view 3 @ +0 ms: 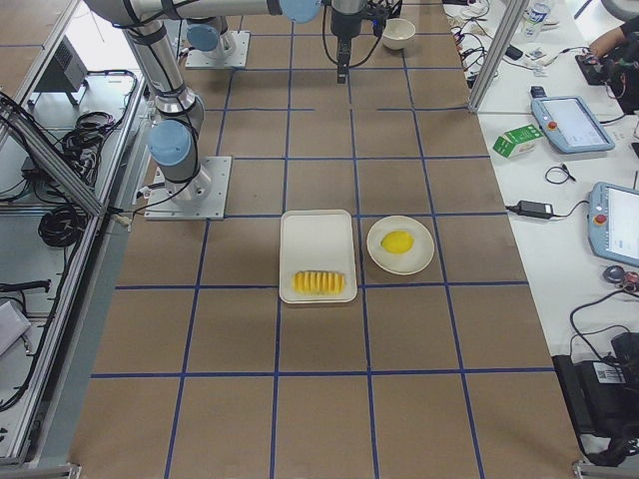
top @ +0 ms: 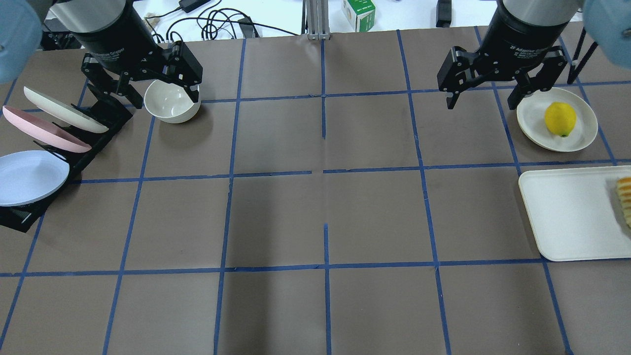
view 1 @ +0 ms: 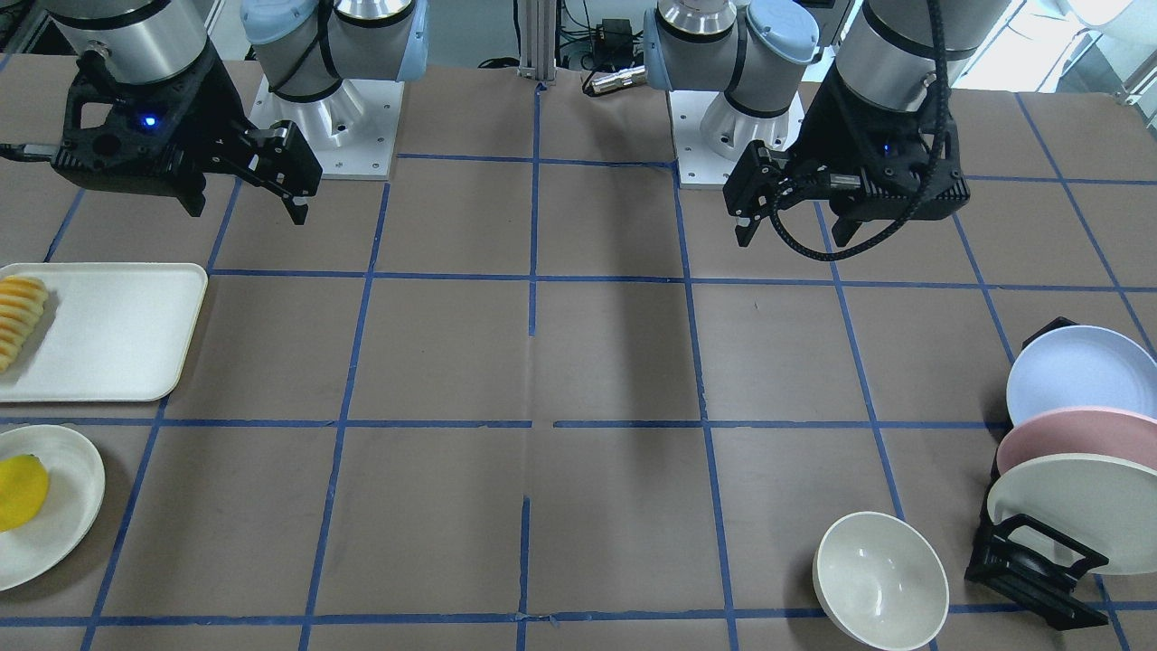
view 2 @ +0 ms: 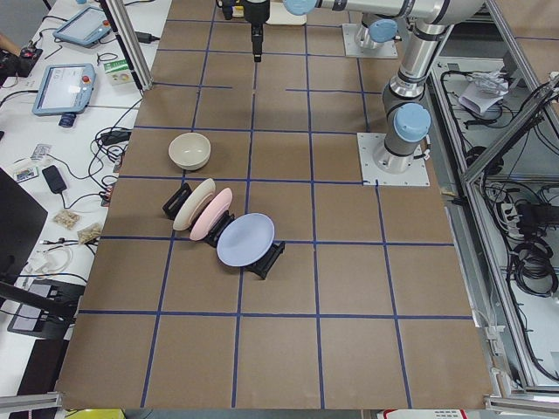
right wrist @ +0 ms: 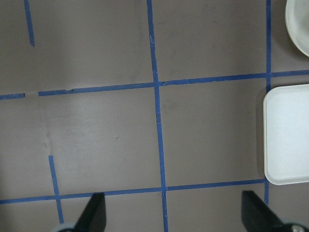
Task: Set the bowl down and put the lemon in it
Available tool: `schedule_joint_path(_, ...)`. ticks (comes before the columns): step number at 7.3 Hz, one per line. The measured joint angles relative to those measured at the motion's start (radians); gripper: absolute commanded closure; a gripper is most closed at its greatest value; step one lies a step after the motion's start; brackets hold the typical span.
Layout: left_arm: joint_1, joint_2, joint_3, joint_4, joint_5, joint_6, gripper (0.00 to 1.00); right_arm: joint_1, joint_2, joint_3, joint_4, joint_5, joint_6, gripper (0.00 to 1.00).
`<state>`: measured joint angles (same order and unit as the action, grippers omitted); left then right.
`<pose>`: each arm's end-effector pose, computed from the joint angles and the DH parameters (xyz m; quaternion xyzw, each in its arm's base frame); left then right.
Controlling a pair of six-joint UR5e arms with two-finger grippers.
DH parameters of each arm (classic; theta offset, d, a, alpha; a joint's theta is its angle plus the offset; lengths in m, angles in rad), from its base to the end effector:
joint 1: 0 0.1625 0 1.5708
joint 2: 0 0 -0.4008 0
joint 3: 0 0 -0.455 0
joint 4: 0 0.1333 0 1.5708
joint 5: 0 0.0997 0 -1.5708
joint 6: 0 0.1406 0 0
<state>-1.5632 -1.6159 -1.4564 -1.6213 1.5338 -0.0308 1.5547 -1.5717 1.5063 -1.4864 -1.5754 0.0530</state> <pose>-0.1341 -0.5753 0.4558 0.0190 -0.9996 0.0092 0.0186 0.1238 -0.5527 0.4506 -0.0345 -0.9994 -0.0095 0.0025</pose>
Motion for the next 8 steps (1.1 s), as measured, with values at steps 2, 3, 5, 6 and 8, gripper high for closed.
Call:
schedule_joint_path(2, 0.005, -0.004, 0.0, 0.006, 0.014, 0.006, 0.0, -0.001, 0.0, 0.0, -0.001, 0.0, -0.001, 0.0)
schedule_joint_path(3, 0.02, -0.017, 0.002, 0.024, 0.018, 0.025, 0.0, -0.002, 0.001, 0.0, -0.002, 0.001, -0.002, 0.0)
schedule_joint_path(5, 0.11, -0.097, 0.006, 0.122, 0.017, 0.17, 0.0, -0.012, 0.009, 0.0, -0.007, 0.0, -0.011, 0.0)
schedule_joint_path(6, 0.185, -0.164, 0.014, 0.178, 0.011, 0.224, 0.0, -0.038, 0.019, 0.0, -0.013, -0.001, -0.029, 0.0)
schedule_joint_path(8, 0.276, -0.298, 0.02, 0.287, 0.008, 0.295, 0.0, -0.156, 0.055, -0.001, -0.032, -0.007, -0.084, 0.0)
